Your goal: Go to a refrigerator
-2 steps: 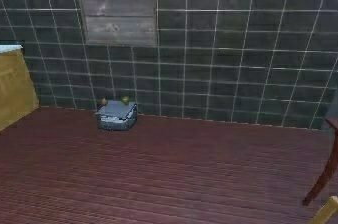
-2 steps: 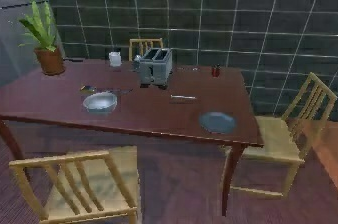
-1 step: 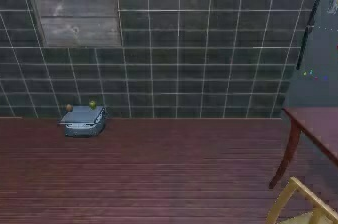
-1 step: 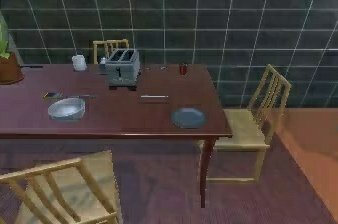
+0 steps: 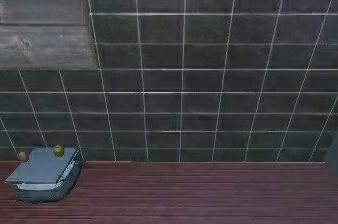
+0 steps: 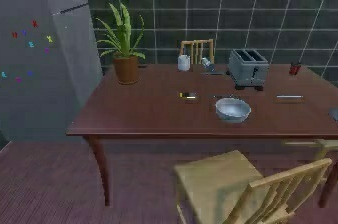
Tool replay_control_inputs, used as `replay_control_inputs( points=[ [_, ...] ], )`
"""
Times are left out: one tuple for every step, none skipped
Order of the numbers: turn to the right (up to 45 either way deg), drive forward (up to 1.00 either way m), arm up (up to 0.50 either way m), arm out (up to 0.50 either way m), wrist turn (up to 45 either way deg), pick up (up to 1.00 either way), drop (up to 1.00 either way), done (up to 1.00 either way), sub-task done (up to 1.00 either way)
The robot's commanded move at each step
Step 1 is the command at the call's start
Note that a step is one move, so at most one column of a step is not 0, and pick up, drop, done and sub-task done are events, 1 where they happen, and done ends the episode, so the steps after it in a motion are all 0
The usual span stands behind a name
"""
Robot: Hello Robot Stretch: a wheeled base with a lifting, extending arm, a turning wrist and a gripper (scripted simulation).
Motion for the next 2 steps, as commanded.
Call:
replay_control_inputs(
  points=[
    [30.0, 0.0, 0.0, 0.0, 0.0, 0.0, 0.0, 0.0, 0.0],
    [0.0, 0.8, 0.0, 0.0, 0.0, 0.0, 0.0, 0.0, 0.0]
  ],
)
